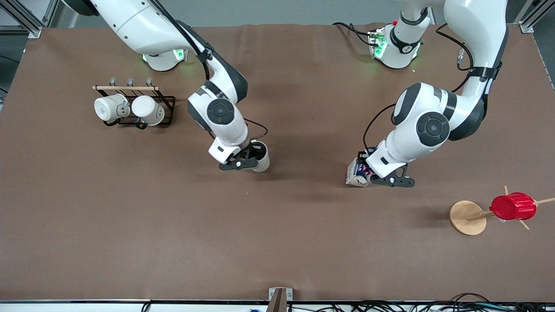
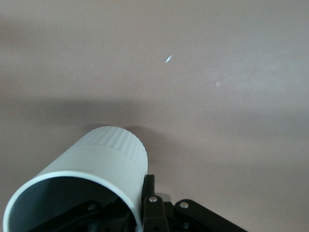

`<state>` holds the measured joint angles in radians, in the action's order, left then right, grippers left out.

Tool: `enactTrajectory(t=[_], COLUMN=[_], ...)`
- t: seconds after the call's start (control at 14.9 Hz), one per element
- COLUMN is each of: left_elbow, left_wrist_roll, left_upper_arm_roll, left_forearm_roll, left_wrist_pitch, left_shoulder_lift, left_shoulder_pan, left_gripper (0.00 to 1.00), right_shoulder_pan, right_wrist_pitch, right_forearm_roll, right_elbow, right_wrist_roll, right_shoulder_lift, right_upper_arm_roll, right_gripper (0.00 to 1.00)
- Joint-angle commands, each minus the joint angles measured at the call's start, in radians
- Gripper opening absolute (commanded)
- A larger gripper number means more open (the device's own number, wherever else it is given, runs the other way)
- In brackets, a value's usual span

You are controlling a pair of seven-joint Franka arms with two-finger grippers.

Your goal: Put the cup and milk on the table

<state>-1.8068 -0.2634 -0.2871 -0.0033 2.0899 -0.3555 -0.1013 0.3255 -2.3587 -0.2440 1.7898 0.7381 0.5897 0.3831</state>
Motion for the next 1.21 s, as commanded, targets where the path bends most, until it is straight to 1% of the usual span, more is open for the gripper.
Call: enactTrajectory(t=[0.0,0.07,0.27,0.34,0.4,0.47,0.54,0.6,0.74,0.87,0.94,1.01,1.14], left_elbow=[0.013,0.030,0.105,0.136,0.168,0.196,0.226,0.259,0.314,0.409,0.469,0.513,0.550], left_wrist_roll=[-0.014,-0.011,-0.008,-0.010,-0.011,-0.016,-0.019,-0.022,-0.048,-0.095,-0.130,-0.172,-0.236], left_upper_arm_roll=[-0.003,-0.001,-0.001,-0.001,-0.001,-0.001,-0.001,-0.001,0.003,0.009,0.016,0.028,0.078], left_forearm_roll=[0.019,0.019,0.019,0.020,0.020,0.020,0.020,0.020,0.019,0.020,0.023,0.037,0.058], left_wrist_pitch=[0.001,0.001,-0.034,-0.057,-0.066,-0.067,-0.067,-0.068,-0.086,-0.129,-0.148,-0.160,-0.166], left_shoulder_lift=[0.027,0.026,0.015,0.010,-0.003,-0.017,-0.036,-0.055,-0.097,-0.164,-0.210,-0.247,-0.286], left_shoulder_pan=[0.005,0.003,0.000,-0.006,-0.009,-0.012,-0.014,-0.029,-0.073,-0.119,-0.156,-0.196,-0.291], left_gripper=[0.20,0.20,0.19,0.19,0.19,0.19,0.19,0.18,0.17,0.15,0.14,0.13,0.10], right_shoulder_pan=[0.010,0.020,0.030,0.030,0.027,0.023,0.021,0.012,-0.041,-0.136,-0.178,-0.206,-0.247], right_wrist_pitch=[-0.005,-0.004,-0.007,-0.005,-0.005,-0.004,0.001,0.005,0.030,0.128,0.177,0.226,0.306], right_forearm_roll=[-0.080,-0.098,-0.101,-0.098,-0.095,-0.092,-0.092,-0.092,-0.090,-0.090,-0.089,-0.089,-0.086], right_elbow=[-0.030,-0.039,-0.043,-0.043,-0.043,-0.043,-0.043,-0.043,-0.058,-0.082,-0.087,-0.090,-0.087], right_wrist_roll=[0.127,0.157,0.170,0.170,0.173,0.182,0.193,0.194,0.188,0.185,0.182,0.179,0.176], right_shoulder_lift=[0.047,0.062,0.078,0.079,0.079,0.078,0.075,0.068,0.056,-0.008,-0.031,-0.078,-0.178], right_upper_arm_roll=[0.026,0.026,0.026,0.028,0.028,0.028,0.030,0.045,0.085,0.160,0.184,0.191,0.180], right_gripper=[0.01,0.01,0.03,0.06,0.24,0.66,1.00,1.00,1.00,1.00,1.00,1.00,1.00])
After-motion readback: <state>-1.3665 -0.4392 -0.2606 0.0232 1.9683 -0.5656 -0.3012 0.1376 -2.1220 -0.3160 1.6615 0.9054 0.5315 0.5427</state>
